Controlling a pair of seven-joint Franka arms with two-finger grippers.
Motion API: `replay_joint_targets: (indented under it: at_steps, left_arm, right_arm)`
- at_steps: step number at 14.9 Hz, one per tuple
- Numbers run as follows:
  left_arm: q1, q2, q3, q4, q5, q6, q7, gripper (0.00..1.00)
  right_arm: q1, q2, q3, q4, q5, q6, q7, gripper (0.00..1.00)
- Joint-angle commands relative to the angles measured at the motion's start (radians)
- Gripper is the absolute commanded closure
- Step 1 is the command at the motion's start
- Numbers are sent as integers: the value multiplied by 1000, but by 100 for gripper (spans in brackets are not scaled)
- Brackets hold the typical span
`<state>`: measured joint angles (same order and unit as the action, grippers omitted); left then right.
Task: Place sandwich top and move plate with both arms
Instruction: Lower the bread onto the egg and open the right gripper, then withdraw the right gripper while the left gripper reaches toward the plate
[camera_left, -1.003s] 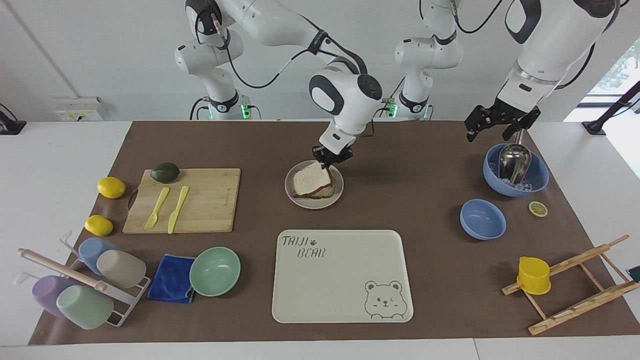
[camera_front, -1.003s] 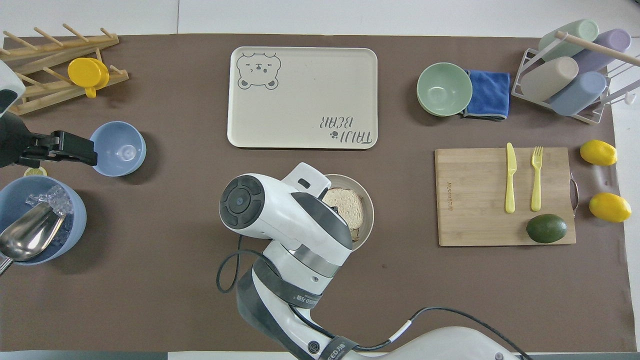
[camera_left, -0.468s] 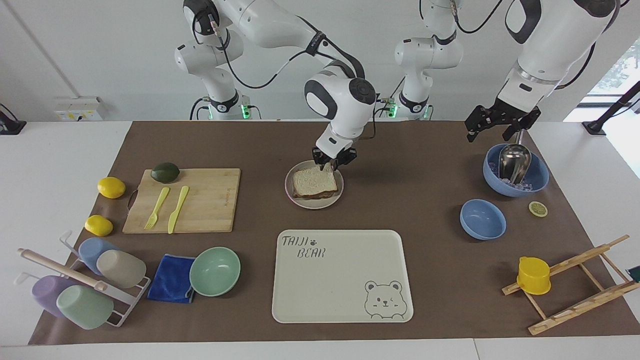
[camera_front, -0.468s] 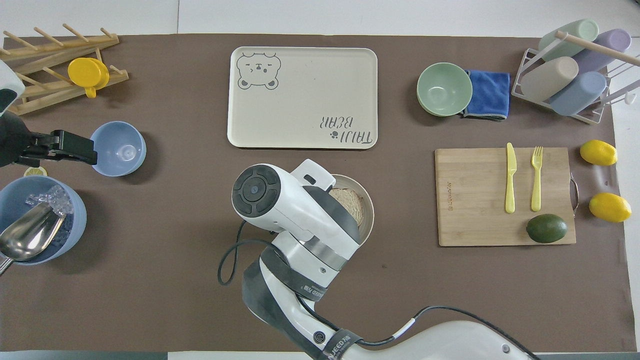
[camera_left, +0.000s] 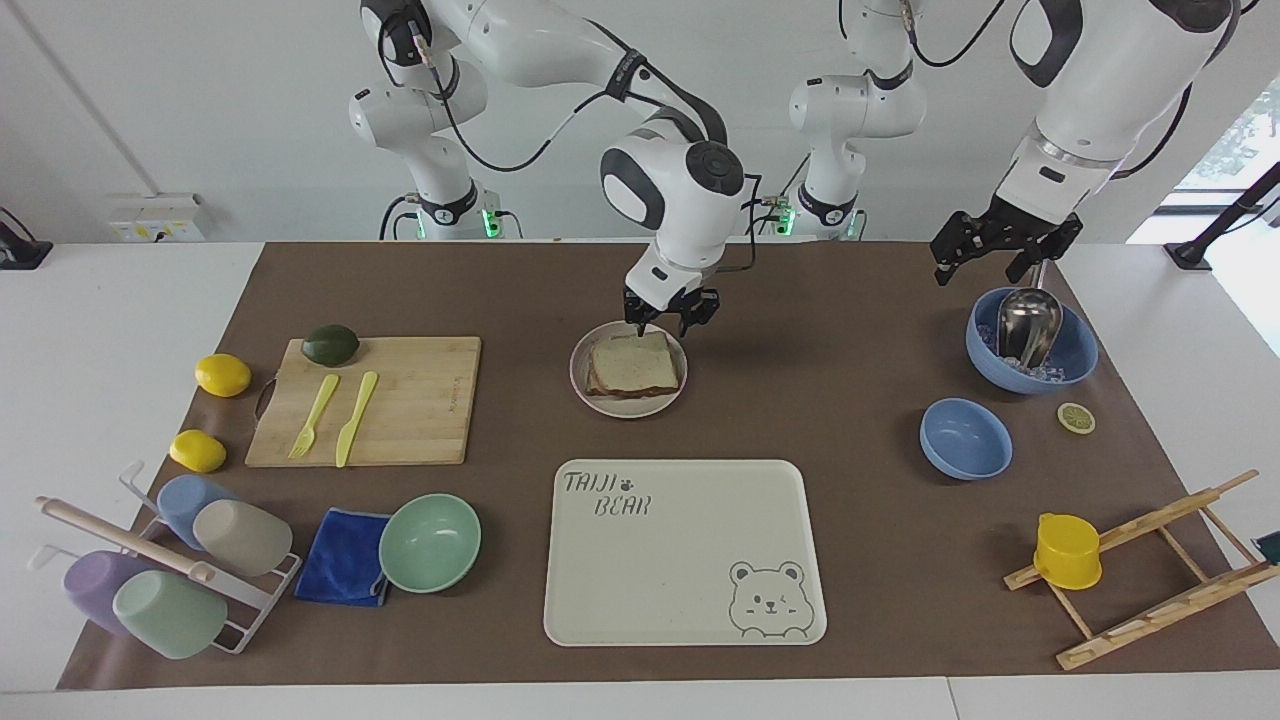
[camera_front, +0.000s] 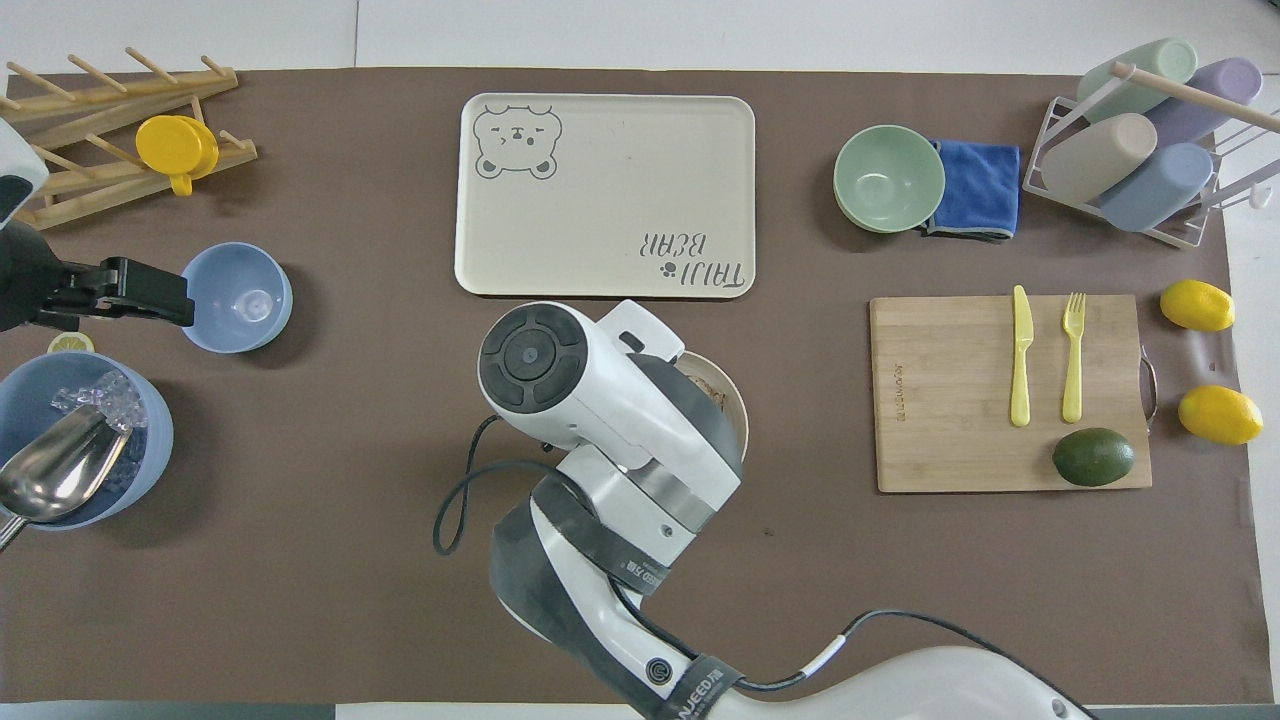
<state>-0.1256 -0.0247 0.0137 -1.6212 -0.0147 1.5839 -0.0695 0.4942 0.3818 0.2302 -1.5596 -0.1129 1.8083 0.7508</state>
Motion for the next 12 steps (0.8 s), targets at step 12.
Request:
replay_joint_targets:
  at_steps: [12]
  left_arm:
    - [-124, -47, -15, -328, -117, 332, -167, 0]
  right_arm:
    - [-189, -308, -380, -5, 131, -291, -548, 0]
